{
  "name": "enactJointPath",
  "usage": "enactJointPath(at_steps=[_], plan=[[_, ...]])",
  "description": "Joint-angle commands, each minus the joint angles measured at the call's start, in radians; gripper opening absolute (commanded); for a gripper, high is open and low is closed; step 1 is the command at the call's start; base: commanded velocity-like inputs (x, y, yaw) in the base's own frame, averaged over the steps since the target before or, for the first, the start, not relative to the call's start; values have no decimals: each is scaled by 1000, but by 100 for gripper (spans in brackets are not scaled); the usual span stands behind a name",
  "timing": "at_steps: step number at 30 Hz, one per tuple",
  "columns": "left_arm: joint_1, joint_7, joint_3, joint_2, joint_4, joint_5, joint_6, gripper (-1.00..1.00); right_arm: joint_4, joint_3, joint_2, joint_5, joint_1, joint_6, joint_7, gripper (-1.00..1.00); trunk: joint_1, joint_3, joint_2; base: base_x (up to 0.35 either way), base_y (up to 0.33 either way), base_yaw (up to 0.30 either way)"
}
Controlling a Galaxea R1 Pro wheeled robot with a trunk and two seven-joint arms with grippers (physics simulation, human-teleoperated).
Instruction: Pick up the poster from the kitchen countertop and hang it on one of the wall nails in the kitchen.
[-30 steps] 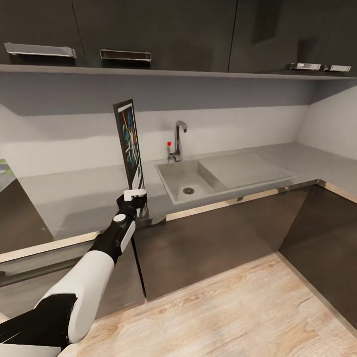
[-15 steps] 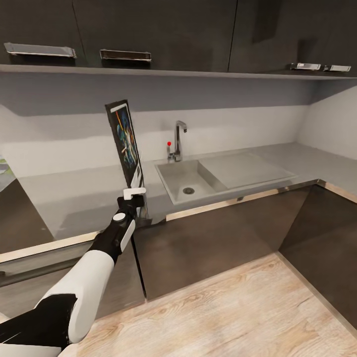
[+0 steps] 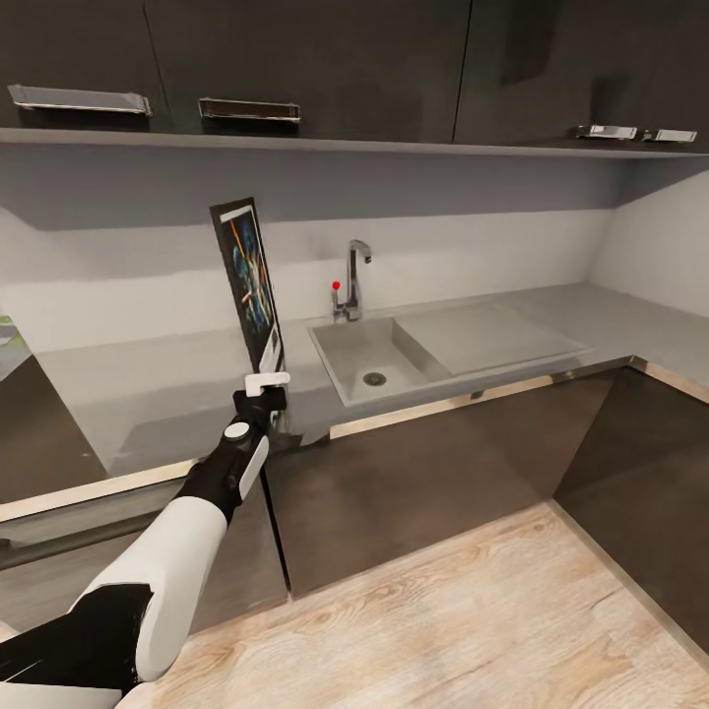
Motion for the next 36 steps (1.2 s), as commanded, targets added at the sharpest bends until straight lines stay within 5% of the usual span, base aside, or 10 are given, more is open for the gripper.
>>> enactJointPath(at_steps=[1, 7, 8, 17, 26, 36], plan=[[-1, 1, 4, -1, 1, -11, -3, -100, 1, 1, 0, 9, 0, -2, -1, 100, 0, -1, 0, 0, 0, 0], [-1, 1, 4, -2, -10, -11, -3, -100, 1, 1, 0, 9, 0, -2, -1, 100, 0, -1, 0, 0, 0, 0], [0, -1, 8, -2, -119, -11, 0, -100, 1, 1, 0, 16, 0, -2, -1, 100, 0, -1, 0, 0, 0, 0], [-1, -1, 8, -2, -134, -11, 0, -100, 1, -1, 0, 102, 0, -2, -1, 100, 0, -1, 0, 0, 0, 0], [0, -1, 8, -2, -155, -11, 0, -100, 1, -1, 0, 108, 0, -2, -1, 100, 0, -1, 0, -28, 0, 0], [-1, -1, 8, -3, -154, -11, 0, -100, 1, -2, 0, 109, 0, -2, -1, 100, 0, -1, 0, -296, 0, 0]])
